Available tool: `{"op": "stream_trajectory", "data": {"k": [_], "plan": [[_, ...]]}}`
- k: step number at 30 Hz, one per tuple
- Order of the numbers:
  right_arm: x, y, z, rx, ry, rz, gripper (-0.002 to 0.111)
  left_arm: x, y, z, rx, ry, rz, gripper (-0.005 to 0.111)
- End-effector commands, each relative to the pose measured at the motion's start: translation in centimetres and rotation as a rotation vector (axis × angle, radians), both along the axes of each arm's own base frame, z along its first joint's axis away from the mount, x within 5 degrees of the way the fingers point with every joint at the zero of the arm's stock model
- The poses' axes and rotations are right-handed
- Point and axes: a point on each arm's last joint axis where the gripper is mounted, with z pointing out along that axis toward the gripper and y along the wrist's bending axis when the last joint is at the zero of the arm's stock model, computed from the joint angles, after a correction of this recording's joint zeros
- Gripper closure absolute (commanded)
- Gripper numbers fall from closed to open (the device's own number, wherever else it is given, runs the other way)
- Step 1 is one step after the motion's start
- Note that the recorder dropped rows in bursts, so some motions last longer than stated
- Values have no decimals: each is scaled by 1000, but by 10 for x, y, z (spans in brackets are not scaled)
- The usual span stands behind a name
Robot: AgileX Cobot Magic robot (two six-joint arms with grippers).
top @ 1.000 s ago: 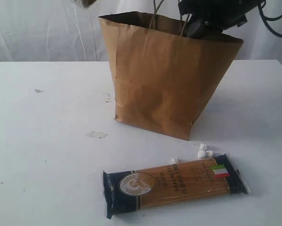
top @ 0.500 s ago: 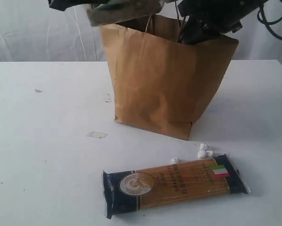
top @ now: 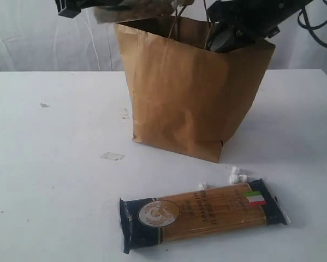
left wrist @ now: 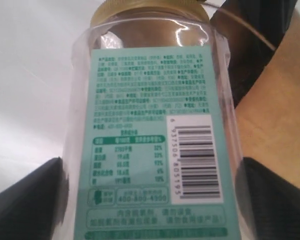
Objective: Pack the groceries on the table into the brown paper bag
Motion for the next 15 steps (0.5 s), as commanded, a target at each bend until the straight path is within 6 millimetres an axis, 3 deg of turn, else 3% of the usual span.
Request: {"op": "stream_trajectory", "data": {"k": [1,8,15], "plan": [[-3,0,3,20,-17,45,108,-9,6,18,-50,-44,41,107],[-6,8,12,132,-41,87,108,6,4,10,-45,-67,84,107],[-17,6,29,137,-101,106,108,11,2,4,-28,-64,81,107]]}}
